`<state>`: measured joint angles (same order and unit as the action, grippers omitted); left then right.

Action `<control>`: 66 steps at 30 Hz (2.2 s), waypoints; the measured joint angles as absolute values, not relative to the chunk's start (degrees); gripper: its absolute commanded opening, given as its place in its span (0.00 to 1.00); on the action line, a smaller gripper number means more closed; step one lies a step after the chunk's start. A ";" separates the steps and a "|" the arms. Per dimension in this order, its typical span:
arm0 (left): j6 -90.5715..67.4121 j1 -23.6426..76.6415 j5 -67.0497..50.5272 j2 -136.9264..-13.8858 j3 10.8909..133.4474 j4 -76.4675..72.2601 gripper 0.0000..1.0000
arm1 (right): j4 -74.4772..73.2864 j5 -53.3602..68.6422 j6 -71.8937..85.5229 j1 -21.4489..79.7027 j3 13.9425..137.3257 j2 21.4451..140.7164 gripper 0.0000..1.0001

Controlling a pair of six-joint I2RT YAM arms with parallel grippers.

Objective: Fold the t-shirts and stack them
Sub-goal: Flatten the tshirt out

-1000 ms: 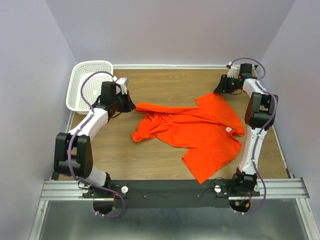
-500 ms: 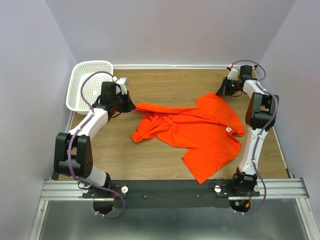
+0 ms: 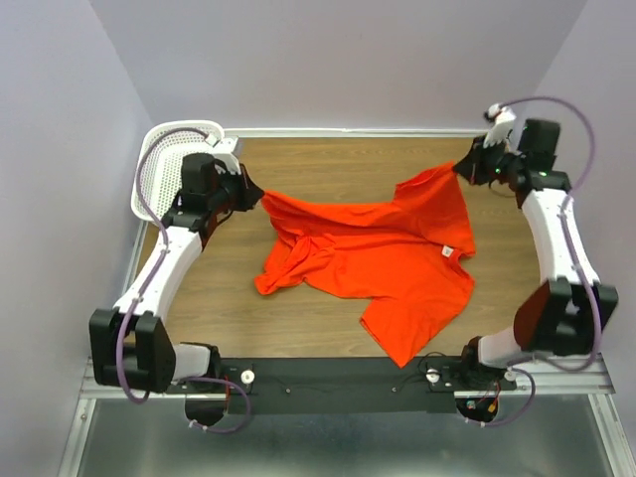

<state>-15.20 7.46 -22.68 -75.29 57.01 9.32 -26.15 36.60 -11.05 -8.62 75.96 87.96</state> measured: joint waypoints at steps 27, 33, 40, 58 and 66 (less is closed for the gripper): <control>-19.59 7.46 -15.73 -53.80 102.50 12.19 0.00 | -31.55 21.43 -7.35 -8.62 143.87 74.96 0.01; -19.59 7.46 -15.31 -54.13 101.62 13.10 0.00 | -31.81 18.57 -7.88 -8.62 143.92 74.37 0.01; -20.10 7.46 -15.09 -51.75 93.38 7.68 0.00 | -27.92 17.65 -9.06 -8.62 129.40 68.86 0.01; -25.19 7.46 -12.53 -93.91 67.88 -7.16 0.00 | -10.07 19.14 -10.50 -8.58 72.23 79.81 0.01; -24.36 7.46 -11.07 -74.96 70.65 -9.82 0.00 | -10.57 22.39 -8.56 -8.58 86.08 71.70 0.01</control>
